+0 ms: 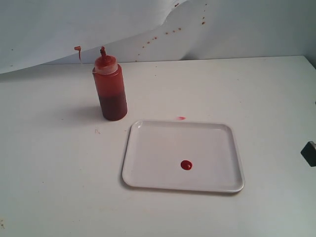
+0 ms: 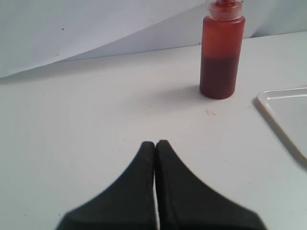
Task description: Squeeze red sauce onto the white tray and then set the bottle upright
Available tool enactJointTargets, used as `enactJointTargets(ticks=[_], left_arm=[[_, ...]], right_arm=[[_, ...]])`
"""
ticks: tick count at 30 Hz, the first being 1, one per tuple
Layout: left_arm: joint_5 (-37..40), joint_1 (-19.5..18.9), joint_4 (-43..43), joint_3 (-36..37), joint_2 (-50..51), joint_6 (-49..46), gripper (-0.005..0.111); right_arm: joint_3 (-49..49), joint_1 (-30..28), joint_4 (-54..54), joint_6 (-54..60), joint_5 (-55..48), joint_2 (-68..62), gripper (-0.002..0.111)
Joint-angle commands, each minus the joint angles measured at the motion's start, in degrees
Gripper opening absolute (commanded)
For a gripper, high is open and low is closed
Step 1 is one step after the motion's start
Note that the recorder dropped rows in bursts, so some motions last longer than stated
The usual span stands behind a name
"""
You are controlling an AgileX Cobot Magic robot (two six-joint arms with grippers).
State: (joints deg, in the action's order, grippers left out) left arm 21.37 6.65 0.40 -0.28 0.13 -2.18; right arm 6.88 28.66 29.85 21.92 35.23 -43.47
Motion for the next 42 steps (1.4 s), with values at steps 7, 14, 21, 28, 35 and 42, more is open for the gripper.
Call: enactJointTargets(ticks=[7,14,21,28,35,42], left_arm=[[-1.06,0.13,0.14,0.28,-0.13,-0.87,0.000],[-1.06,-1.22,0.14,0.28,-0.13,-0.87,0.000],[-1.48,-5.31,0.14,0.28,-0.13,-1.09,0.000],[-1.48,-5.31,0.14,0.28,-0.13,-1.09,0.000],[-1.48,-5.32,0.14,0.28,-0.13,-1.09,0.000],[-1.48,-5.32,0.14,0.28,-0.13,-1.35,0.000]], right_arm=[[-0.42,-0.02,-0.83,-0.04,0.25,0.35,0.000],[-0.42,-0.02,-0.83,-0.04,0.25,0.35,0.000],[-0.42,-0.02,-0.83,-0.04,0.25,0.35,0.000],[-0.42,-0.02,-0.83,-0.04,0.25,0.35,0.000],[-0.42,-5.14,-1.16,-0.04,-1.32,4.46,0.000],[-0.42,-16.72,-1.16,-0.04,-1.46,17.17,0.000]])
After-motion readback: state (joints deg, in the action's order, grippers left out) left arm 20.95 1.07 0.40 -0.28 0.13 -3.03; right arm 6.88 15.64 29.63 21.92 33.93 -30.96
